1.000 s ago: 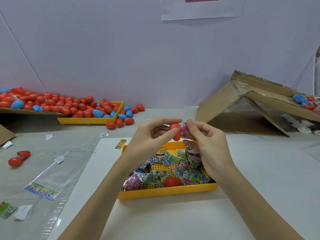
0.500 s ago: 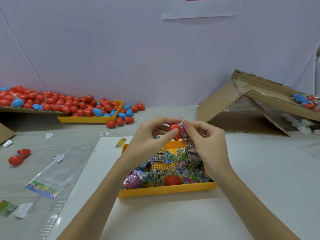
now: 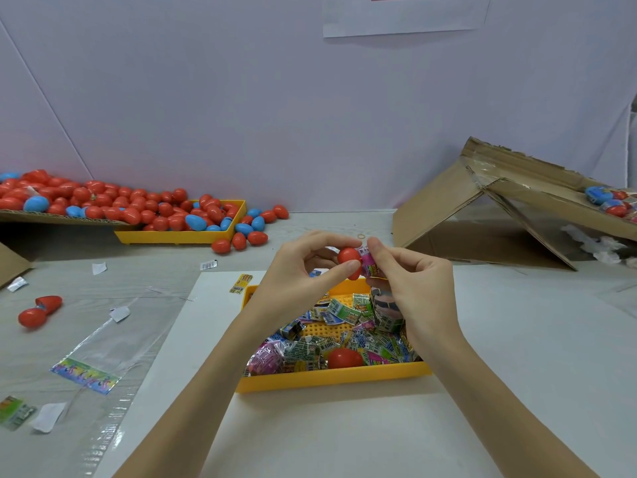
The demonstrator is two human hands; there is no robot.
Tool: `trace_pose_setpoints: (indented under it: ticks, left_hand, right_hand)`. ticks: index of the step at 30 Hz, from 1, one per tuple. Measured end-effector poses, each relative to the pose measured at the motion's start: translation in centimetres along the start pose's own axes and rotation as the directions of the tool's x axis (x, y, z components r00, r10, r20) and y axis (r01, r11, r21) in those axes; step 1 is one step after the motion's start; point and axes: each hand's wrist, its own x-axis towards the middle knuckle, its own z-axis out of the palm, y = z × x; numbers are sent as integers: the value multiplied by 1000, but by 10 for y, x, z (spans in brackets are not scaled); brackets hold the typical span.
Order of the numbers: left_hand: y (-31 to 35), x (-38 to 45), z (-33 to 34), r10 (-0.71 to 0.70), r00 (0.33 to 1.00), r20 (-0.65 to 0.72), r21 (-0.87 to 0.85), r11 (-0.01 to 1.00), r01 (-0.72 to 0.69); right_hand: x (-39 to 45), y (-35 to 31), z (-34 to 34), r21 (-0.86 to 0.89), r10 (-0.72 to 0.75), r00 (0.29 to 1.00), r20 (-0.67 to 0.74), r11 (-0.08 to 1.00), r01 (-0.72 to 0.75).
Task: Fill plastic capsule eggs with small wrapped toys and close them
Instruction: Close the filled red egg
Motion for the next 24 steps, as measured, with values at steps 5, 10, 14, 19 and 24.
trace_pose_setpoints:
  ticks: [5, 10, 14, 19, 24]
  left_hand:
    - [-2, 1, -1, 8, 1000, -1, 20, 1000, -8]
    - [-3, 1, -1, 15, 1000, -8, 34, 999, -15]
    - [-3, 1, 0, 21, 1000, -10, 30, 999, -20]
    - [-4, 1, 1, 44, 998, -47, 17, 999, -43]
    - [-6, 1, 1, 129, 986, -105, 57, 991, -123]
  right_hand:
    - [0, -1, 0, 43, 81, 997, 15, 996, -82]
    - [1, -1, -1, 55, 117, 993, 20, 991, -118]
    - [0, -1, 0, 52, 110, 994, 18, 992, -111]
    - [-3, 0, 3, 41, 20, 1000, 2, 999, -20]
    - [-6, -1, 6, 61, -30, 999, 42, 998, 27]
